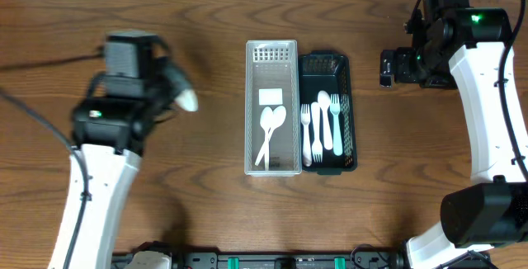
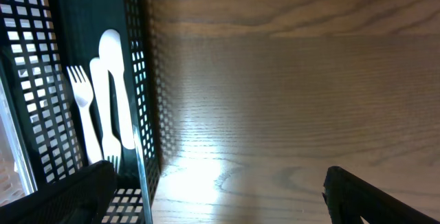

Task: Pack container
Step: 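Carry the spoon into the white basket and release it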

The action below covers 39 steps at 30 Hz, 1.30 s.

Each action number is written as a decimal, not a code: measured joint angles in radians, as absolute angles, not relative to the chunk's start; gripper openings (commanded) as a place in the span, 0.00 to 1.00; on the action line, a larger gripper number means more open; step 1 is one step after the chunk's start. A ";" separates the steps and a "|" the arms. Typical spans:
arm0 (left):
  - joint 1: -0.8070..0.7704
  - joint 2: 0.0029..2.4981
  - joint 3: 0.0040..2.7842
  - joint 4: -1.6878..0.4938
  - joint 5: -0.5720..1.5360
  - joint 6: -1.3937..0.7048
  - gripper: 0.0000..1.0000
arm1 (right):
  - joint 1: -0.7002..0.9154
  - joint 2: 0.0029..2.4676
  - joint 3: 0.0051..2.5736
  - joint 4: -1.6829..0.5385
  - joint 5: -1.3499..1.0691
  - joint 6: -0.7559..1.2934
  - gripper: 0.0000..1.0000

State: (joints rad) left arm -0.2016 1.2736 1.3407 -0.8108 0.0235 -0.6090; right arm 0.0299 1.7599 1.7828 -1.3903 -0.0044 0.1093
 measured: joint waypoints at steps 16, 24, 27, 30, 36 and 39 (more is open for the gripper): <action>-0.630 1.629 1.343 -0.723 0.039 -0.212 0.06 | 0.030 1.760 1.783 -1.390 -0.004 0.109 0.99; -0.643 1.796 1.343 -0.645 0.039 -0.186 0.06 | 0.030 1.760 1.783 -1.391 -0.004 0.109 0.99; -0.641 1.834 1.343 -0.628 0.038 -0.183 0.06 | 0.030 1.760 1.783 -1.392 -0.004 0.109 0.99; -0.631 1.860 1.343 -0.620 0.039 -0.194 0.06 | 0.030 1.760 1.783 -1.395 -0.004 0.109 0.99; -0.581 1.871 1.343 -0.620 -0.009 -0.331 0.06 | 0.030 1.760 1.783 -1.396 -0.004 0.109 0.99; -0.549 1.871 1.343 -0.622 -0.027 -0.376 0.06 | 0.030 1.760 1.783 -1.396 -0.004 0.109 0.99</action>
